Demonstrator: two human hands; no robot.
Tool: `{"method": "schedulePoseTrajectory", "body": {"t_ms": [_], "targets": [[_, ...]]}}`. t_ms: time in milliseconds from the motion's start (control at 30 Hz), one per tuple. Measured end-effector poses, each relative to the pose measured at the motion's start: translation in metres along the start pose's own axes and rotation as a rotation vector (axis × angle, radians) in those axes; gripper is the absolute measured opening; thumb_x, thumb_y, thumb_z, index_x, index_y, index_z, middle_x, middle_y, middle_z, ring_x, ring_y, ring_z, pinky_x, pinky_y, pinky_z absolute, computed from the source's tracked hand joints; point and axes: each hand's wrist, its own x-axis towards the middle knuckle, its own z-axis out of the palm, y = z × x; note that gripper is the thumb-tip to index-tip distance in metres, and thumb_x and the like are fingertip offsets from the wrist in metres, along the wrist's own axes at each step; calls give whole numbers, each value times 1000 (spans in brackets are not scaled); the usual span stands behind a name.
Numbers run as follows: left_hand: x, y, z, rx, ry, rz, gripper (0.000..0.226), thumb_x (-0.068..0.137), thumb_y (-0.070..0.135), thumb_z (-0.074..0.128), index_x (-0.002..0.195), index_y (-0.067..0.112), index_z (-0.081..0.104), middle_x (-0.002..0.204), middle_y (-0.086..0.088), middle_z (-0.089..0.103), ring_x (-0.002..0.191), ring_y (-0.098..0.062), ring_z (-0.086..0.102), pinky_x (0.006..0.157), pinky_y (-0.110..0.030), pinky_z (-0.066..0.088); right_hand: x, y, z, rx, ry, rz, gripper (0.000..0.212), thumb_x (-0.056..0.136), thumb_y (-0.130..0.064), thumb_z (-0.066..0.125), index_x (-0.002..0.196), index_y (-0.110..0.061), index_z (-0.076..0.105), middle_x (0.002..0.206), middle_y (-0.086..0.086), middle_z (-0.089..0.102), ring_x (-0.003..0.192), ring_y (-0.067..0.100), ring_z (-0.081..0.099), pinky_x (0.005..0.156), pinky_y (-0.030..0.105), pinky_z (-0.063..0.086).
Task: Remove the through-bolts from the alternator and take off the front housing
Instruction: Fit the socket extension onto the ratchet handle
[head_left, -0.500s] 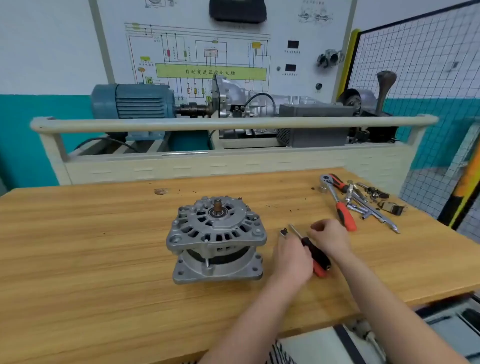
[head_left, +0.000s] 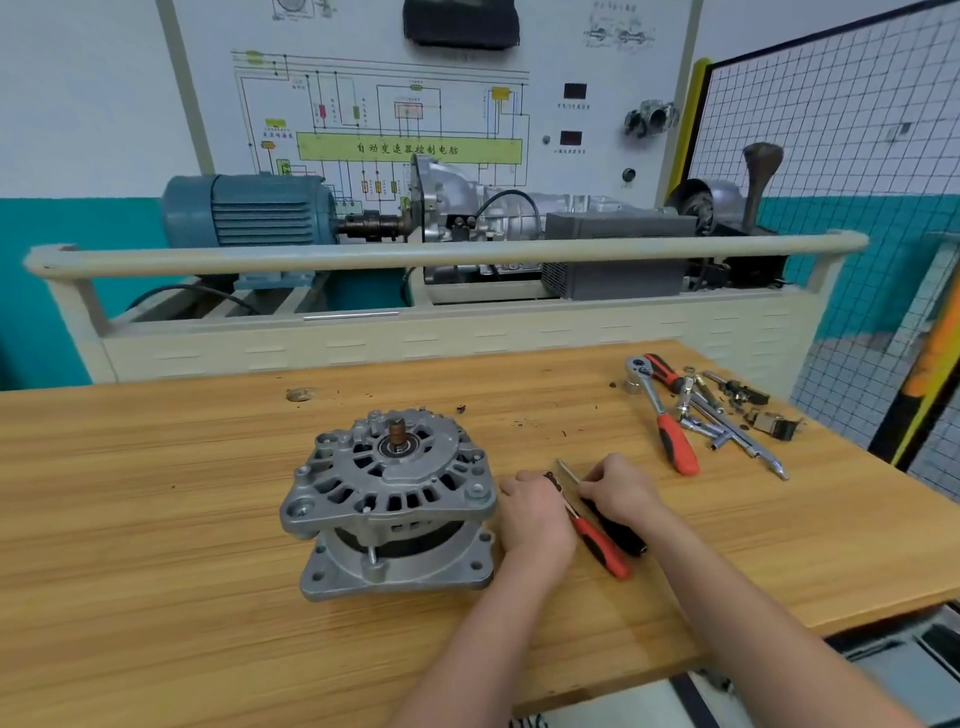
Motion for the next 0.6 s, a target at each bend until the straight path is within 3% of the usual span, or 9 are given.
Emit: {"method": "schedulePoseTrajectory", "body": {"t_ms": [67,167,233,300,367,467,600], "targets": [[-3,2,-6,-177,54,37,31,96,2,45,126,6,45,127,-11,47,106,-20,53,84,-28,47,1,-2,-3,89,33,30,15,94,-24,58,96,-10,62,81,2,60,73,17,56,64,30,44],[-17,16,-32,-632,53,97,24,99,12,46,122,15,52,115,3,54,86,-1,52,71,-13,42,-3,-10,-18,584,76,15,11,98,-14,51,94,-6,56,76,10,58,66,22,61,64,37,55],[-29,25,-59,-965,6,186,17,99,10,47,112,17,56,99,5,59,72,4,58,62,-9,45,-11,-20,-39,835,108,-111,16,99,-9,46,88,-4,55,68,9,51,54,17,55,52,29,51],[-38,28,-93,-1160,-4,340,21,97,4,49,99,21,61,81,7,64,63,5,60,60,-10,48,-27,-34,-62,936,83,-295,19,99,-10,45,89,-5,60,64,6,49,50,13,49,45,23,43],[-40,22,-129,-1143,95,484,27,95,5,53,92,29,65,77,13,67,66,5,59,62,-11,49,-47,-50,-80,1019,-12,-502,19,99,-16,48,95,-8,65,70,3,54,51,11,46,44,22,38],[-30,2,-178,-1043,264,592,28,95,4,54,96,29,68,89,11,67,73,5,58,66,-12,49,-75,-74,-93,962,-112,-742,25,93,-31,52,95,-12,69,71,1,57,49,10,42,42,21,35],[-11,-33,-218,-956,224,637,26,92,-1,56,99,21,69,86,2,69,67,2,59,68,-14,50,-95,-107,-89,788,-83,-826,23,97,-20,49,88,-17,70,57,-1,55,45,11,38,40,22,29]]}}
